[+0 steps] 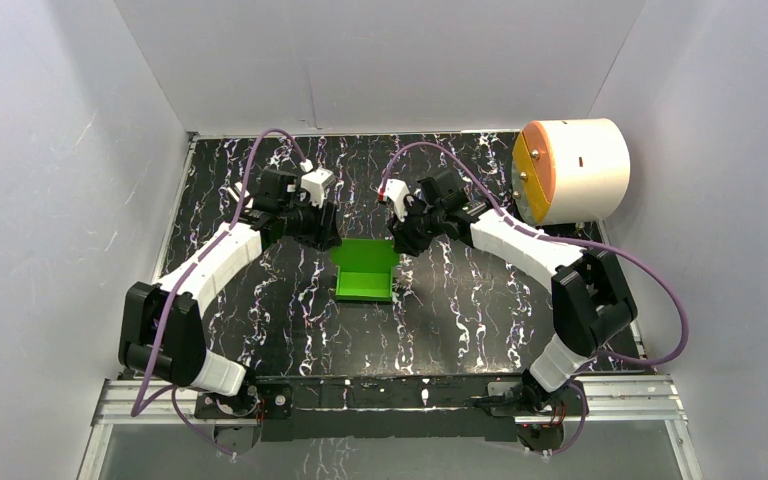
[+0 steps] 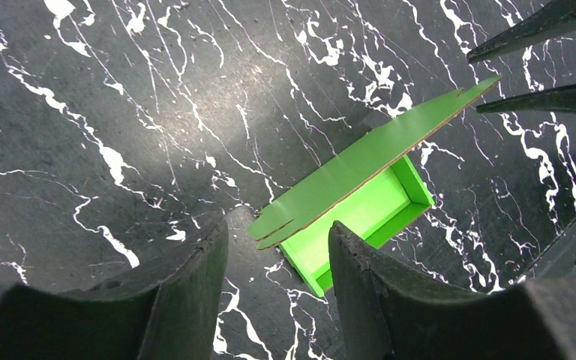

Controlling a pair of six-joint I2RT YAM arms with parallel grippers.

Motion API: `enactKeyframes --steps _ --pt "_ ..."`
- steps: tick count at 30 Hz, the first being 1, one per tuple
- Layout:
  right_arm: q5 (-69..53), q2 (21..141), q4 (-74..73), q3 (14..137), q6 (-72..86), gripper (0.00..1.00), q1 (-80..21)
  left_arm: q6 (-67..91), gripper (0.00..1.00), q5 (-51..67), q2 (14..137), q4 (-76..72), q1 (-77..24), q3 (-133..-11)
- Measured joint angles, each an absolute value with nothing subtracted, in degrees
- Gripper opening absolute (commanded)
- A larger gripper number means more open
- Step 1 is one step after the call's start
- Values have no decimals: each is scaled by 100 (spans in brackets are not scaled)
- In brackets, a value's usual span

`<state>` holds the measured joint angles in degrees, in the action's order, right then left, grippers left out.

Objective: Fold the paper box

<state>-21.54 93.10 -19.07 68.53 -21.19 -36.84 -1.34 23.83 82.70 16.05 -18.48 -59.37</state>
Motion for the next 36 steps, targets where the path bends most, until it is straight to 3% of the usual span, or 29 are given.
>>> enactKeyframes --steps 14,24,36 --pt "-2425 9345 -1876 6853 -2128 19 -3660 -239 32 2703 8307 1732 -1848 -5942" --pt "-2510 9376 -1855 6858 -2171 3 -3645 -259 27 2797 8307 1826 -1844 -5942" --pt "-2536 9478 -2029 7019 -2357 1 -3634 -351 19 2825 8307 1881 -1844 -5942"
